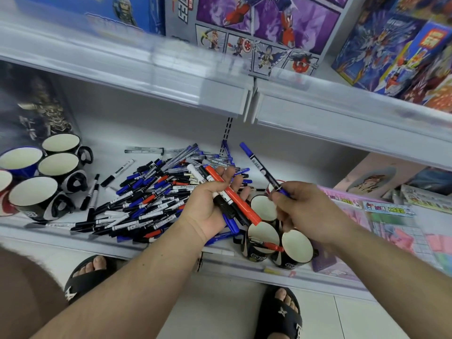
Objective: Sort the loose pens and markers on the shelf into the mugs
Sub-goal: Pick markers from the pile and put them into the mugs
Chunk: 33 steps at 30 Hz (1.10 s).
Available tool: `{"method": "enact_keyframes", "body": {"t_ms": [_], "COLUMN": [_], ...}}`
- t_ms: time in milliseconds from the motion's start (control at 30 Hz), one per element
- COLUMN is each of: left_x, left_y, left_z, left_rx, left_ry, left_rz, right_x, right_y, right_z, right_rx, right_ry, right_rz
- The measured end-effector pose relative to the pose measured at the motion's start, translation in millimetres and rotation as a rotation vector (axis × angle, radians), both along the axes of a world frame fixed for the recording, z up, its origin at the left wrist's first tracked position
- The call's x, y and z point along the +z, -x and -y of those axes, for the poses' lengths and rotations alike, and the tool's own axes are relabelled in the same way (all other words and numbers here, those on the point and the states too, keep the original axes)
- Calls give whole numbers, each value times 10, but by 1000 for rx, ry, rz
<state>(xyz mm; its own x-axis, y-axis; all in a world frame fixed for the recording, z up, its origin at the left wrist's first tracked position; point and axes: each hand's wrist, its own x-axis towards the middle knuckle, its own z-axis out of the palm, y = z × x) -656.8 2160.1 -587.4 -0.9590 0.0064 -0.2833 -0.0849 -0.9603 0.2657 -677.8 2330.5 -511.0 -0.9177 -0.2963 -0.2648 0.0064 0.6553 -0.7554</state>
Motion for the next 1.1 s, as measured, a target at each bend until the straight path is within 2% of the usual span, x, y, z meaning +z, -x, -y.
{"method": "enact_keyframes", "body": {"t_ms": [133, 200, 267, 367, 467, 633, 733, 900, 1000, 1100], "left_x": [-22, 35, 91, 193, 257, 290, 280, 200, 82, -155], "left_y": [7, 3, 23, 50, 53, 52, 73, 191, 248, 218], "left_z": [0, -48, -106, -158, -191, -235, -187, 83, 360, 561], "left_rx": [-87, -84, -18, 56, 86, 92, 119, 270, 365, 395], "left_ry": [56, 83, 62, 31, 65, 29, 49, -79, -18, 110], "left_rz": [-2, 37, 131, 266, 345, 354, 356, 368, 365, 444], "right_x": [92, 40, -60, -147, -206, -268, -281, -211, -168, -222], "right_y": [20, -43, -146, -308, -350, -287, -256, -176, -117, -88], "right_z": [-31, 13, 85, 212, 274, 305, 288, 174, 45, -44], "right_rx": [-113, -127, -88, 41, 66, -68, -46, -61, -80, -108], "right_ry": [291, 330, 245, -27, -103, 135, 180, 233, 251, 238], "right_rz": [-15, 11, -2, -128, -181, -35, 15, 34, 18, 25]}}
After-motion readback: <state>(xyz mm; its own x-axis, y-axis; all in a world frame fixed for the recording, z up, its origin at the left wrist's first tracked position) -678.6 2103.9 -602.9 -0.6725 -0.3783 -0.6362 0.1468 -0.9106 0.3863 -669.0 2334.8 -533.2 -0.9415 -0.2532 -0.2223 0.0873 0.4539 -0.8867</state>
